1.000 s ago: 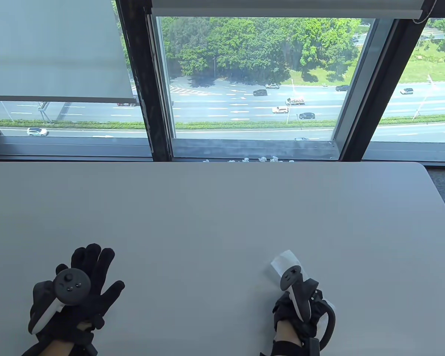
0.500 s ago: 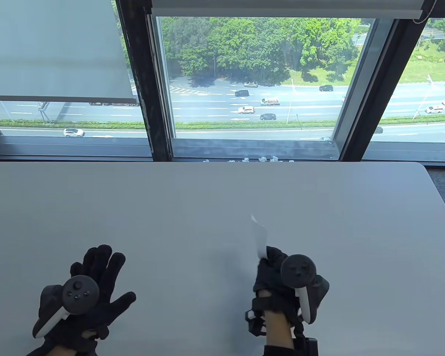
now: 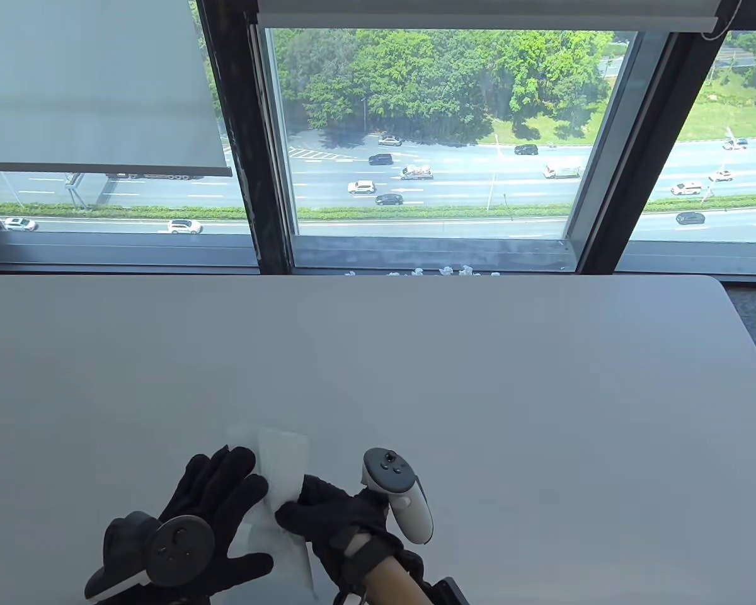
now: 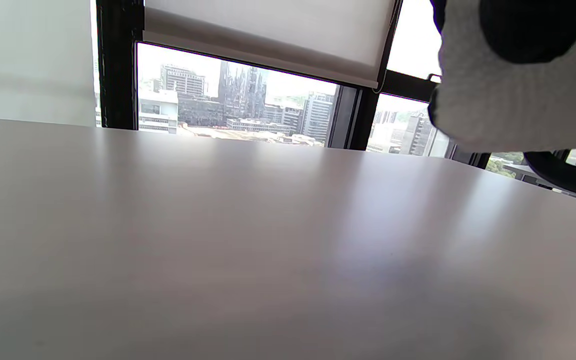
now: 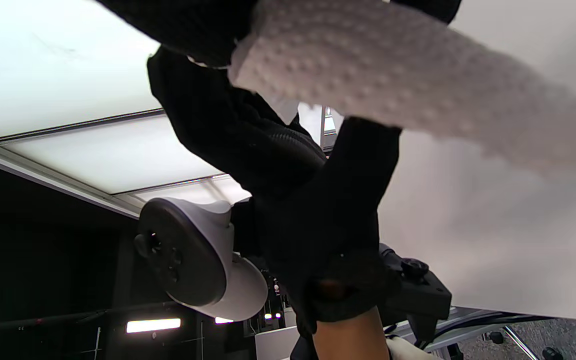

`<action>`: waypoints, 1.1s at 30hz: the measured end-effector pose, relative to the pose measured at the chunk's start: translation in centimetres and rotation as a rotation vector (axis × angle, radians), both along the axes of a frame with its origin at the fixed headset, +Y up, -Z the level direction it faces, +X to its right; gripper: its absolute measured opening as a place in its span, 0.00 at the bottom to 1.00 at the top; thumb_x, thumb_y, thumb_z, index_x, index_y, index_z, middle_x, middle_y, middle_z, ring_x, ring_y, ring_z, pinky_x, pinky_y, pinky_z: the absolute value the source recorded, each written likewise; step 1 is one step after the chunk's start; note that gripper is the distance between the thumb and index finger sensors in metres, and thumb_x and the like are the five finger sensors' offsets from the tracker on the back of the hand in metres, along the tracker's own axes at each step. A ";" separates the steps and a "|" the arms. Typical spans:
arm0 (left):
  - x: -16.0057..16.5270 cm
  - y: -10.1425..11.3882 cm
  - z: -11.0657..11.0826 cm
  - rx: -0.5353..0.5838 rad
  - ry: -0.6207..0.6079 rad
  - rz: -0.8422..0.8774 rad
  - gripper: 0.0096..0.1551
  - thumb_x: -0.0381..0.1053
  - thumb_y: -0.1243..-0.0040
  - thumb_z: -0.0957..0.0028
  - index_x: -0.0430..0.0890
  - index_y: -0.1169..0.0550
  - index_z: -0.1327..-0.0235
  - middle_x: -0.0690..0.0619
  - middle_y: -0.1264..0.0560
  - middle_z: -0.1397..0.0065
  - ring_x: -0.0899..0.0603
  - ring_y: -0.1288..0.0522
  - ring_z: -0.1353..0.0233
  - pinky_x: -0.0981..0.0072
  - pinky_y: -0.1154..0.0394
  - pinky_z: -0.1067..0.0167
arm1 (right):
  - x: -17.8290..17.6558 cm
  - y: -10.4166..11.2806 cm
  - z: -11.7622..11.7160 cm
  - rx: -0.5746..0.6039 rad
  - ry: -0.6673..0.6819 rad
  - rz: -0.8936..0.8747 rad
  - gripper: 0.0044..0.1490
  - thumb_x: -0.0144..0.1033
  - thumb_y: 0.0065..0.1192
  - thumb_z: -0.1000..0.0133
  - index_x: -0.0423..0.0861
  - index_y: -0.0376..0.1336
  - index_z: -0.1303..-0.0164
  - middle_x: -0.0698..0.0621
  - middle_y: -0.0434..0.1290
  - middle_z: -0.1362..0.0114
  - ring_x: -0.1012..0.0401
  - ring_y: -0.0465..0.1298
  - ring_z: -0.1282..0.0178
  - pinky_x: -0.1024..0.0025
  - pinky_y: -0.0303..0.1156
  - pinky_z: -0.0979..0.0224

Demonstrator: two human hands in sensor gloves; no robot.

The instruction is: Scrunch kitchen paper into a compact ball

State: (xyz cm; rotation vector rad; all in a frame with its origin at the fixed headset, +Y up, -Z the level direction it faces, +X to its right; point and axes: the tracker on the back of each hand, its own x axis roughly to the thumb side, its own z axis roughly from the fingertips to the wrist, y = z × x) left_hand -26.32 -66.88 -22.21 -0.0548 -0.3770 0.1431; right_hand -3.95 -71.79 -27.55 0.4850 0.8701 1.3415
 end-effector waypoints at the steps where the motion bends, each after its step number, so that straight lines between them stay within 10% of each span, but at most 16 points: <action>1: -0.1 0.2 0.0 0.016 0.014 0.006 0.56 0.82 0.45 0.47 0.85 0.73 0.35 0.85 0.68 0.14 0.70 0.58 0.08 0.61 0.61 0.01 | -0.1 0.0 0.0 0.009 0.001 0.004 0.23 0.50 0.53 0.34 0.67 0.54 0.29 0.62 0.61 0.25 0.65 0.69 0.28 0.50 0.56 0.14; 4: -0.5 0.7 -0.1 0.023 0.031 0.055 0.25 0.74 0.46 0.38 0.80 0.43 0.34 0.85 0.37 0.25 0.72 0.33 0.23 0.64 0.46 0.03 | -0.2 -0.1 0.2 0.014 -0.016 0.060 0.25 0.51 0.52 0.34 0.64 0.52 0.27 0.61 0.62 0.25 0.65 0.69 0.27 0.50 0.56 0.14; 9: -1.8 0.9 -0.9 0.020 0.128 0.080 0.23 0.71 0.43 0.36 0.76 0.39 0.33 0.80 0.33 0.28 0.69 0.29 0.27 0.61 0.42 0.06 | -0.6 -0.6 0.7 0.037 0.001 0.116 0.60 0.74 0.51 0.41 0.65 0.23 0.18 0.46 0.34 0.14 0.48 0.55 0.12 0.41 0.56 0.16; 13: -1.4 0.4 -0.9 -0.018 0.074 0.061 0.24 0.72 0.43 0.38 0.78 0.40 0.34 0.82 0.33 0.27 0.70 0.30 0.25 0.62 0.44 0.04 | -1.0 0.1 0.6 0.221 -0.088 0.282 0.40 0.55 0.54 0.34 0.68 0.39 0.18 0.58 0.56 0.18 0.65 0.72 0.23 0.55 0.61 0.15; 16: -0.7 -0.5 -0.6 -0.108 -0.048 0.052 0.53 0.83 0.42 0.50 0.83 0.62 0.27 0.83 0.58 0.11 0.69 0.50 0.09 0.57 0.55 0.01 | -0.1 -0.5 0.0 0.142 -0.157 0.267 0.22 0.47 0.52 0.33 0.68 0.54 0.29 0.63 0.67 0.27 0.69 0.78 0.36 0.58 0.64 0.16; 20: 0.1 -0.6 -0.6 -0.163 -0.097 0.051 0.77 0.88 0.40 0.60 0.83 0.87 0.42 0.76 0.88 0.17 0.61 0.76 0.04 0.51 0.64 0.00 | -0.4 -1.5 -0.2 0.026 -0.066 0.183 0.20 0.48 0.48 0.34 0.66 0.56 0.31 0.63 0.68 0.31 0.69 0.77 0.39 0.56 0.62 0.16; 25: 0.1 -0.4 -0.5 -0.095 -0.052 0.025 0.57 0.82 0.40 0.50 0.84 0.65 0.28 0.84 0.58 0.14 0.70 0.51 0.10 0.58 0.55 0.00 | -0.9 -1.6 -0.4 0.038 -0.017 0.170 0.21 0.49 0.46 0.34 0.64 0.54 0.30 0.64 0.65 0.28 0.69 0.74 0.32 0.54 0.59 0.14; 27: -0.1 0.1 -0.5 -0.046 0.001 0.043 0.25 0.73 0.44 0.38 0.80 0.42 0.34 0.84 0.38 0.25 0.70 0.34 0.21 0.61 0.45 0.03 | -0.3 -1.8 -0.3 0.024 -0.084 0.192 0.33 0.63 0.41 0.35 0.62 0.43 0.22 0.60 0.58 0.21 0.64 0.70 0.24 0.51 0.58 0.14; 30: -0.7 0.1 -0.9 -0.031 0.063 0.019 0.23 0.71 0.40 0.38 0.77 0.37 0.35 0.80 0.31 0.31 0.69 0.27 0.30 0.61 0.40 0.06 | -0.4 -1.7 -0.1 -0.008 -0.041 0.123 0.57 0.77 0.44 0.40 0.57 0.27 0.17 0.48 0.41 0.14 0.53 0.61 0.16 0.44 0.57 0.16; 33: -0.6 -0.2 -1.1 -0.057 0.059 0.022 0.23 0.71 0.40 0.38 0.77 0.37 0.35 0.80 0.31 0.31 0.69 0.27 0.30 0.61 0.40 0.06 | -1.7 -1.4 0.6 0.060 0.029 0.208 0.54 0.70 0.49 0.37 0.55 0.29 0.17 0.49 0.44 0.15 0.56 0.65 0.18 0.48 0.60 0.16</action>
